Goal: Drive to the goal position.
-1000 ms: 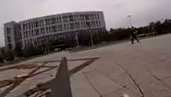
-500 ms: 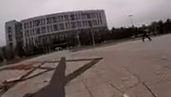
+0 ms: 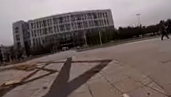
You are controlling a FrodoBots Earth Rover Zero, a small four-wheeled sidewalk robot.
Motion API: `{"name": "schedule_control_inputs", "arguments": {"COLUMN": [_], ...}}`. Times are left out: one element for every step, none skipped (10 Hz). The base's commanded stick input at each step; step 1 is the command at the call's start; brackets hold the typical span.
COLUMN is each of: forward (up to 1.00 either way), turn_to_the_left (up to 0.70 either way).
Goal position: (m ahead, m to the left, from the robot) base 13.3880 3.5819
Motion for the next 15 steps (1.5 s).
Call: {"name": "schedule_control_inputs", "arguments": {"forward": [1.0,1.0,1.0,1.0,1.0,1.0,1.0,1.0,1.0,1.0,1.0,1.0,1.0,1.0,1.0], "turn_to_the_left": [0.02,0.02,0.02,0.02,0.02,0.04,0.24,0.17,0.02,0.02,0.02,0.02,0.02,0.02,0.02]}}
